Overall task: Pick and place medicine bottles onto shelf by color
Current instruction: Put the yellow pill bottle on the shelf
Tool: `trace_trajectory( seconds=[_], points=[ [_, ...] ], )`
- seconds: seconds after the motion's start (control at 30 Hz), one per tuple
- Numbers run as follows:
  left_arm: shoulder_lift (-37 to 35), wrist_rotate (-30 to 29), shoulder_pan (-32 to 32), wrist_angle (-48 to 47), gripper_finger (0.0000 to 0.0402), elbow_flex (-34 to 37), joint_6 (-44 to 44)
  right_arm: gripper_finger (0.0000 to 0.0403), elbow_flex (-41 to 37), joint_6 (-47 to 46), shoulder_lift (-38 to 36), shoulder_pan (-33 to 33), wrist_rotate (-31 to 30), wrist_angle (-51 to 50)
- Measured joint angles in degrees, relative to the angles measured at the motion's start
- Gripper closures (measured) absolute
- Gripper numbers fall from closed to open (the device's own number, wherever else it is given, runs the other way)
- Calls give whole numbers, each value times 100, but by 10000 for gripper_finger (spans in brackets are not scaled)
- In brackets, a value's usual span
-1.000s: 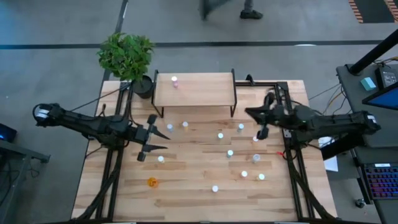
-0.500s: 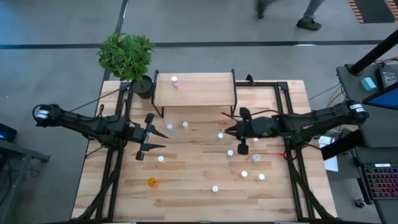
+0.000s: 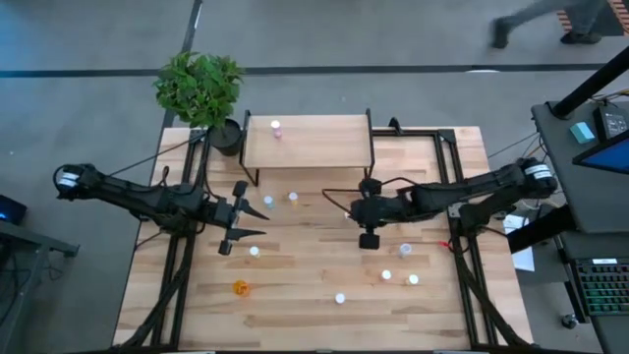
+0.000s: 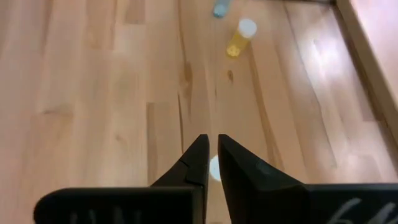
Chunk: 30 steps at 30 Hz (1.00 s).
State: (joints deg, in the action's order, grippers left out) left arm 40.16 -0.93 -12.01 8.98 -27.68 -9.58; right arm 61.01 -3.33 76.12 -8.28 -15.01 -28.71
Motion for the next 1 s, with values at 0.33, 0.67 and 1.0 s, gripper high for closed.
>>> trace_trajectory(
  seconds=[0.33, 0.67, 1.0],
  points=[
    [-15, 0, 0, 4, 257, 0, 3, 232, 780, -158, 1115, 212, -156, -1158],
    [-11, 0, 0, 4, 257, 0, 7, 147, 694, 185, 1720, 478, -156, -1206],
    [-7, -14, 0, -4, 257, -3, 4, 142, 472, 249, 1780, 650, 348, -581]
  ],
)
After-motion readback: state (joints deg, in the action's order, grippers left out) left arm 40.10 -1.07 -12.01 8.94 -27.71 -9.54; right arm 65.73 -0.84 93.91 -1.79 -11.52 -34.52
